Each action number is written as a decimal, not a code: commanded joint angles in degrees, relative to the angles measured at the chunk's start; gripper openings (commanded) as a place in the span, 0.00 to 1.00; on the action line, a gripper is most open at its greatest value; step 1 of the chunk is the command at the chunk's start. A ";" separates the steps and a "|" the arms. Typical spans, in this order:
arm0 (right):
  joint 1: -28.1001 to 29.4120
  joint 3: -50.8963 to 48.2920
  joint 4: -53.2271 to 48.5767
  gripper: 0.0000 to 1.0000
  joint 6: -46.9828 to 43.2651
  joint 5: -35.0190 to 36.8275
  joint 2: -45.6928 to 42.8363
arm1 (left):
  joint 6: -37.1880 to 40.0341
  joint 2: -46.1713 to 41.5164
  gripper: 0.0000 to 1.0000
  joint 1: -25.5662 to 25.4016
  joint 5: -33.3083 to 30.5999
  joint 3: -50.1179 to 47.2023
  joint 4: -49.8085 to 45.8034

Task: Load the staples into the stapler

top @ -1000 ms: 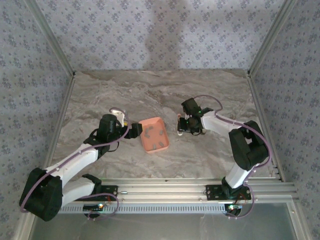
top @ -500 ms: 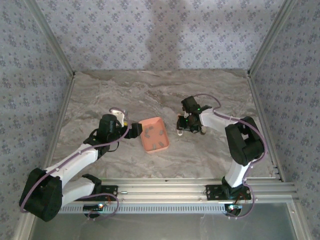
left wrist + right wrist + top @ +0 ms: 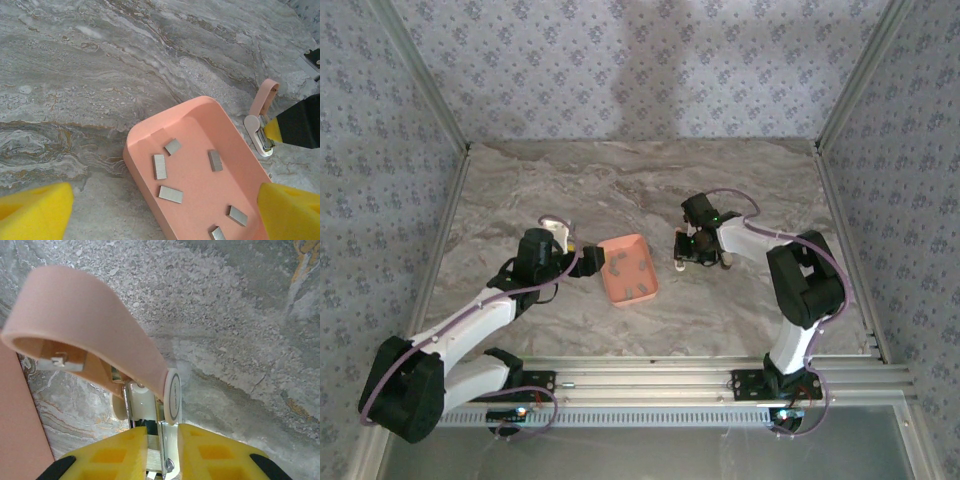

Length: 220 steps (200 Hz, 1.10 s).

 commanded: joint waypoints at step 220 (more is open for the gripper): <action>5.08 -9.30 -4.44 0.19 4.31 2.34 -8.56 | -0.88 -0.85 0.95 0.07 1.56 0.49 1.89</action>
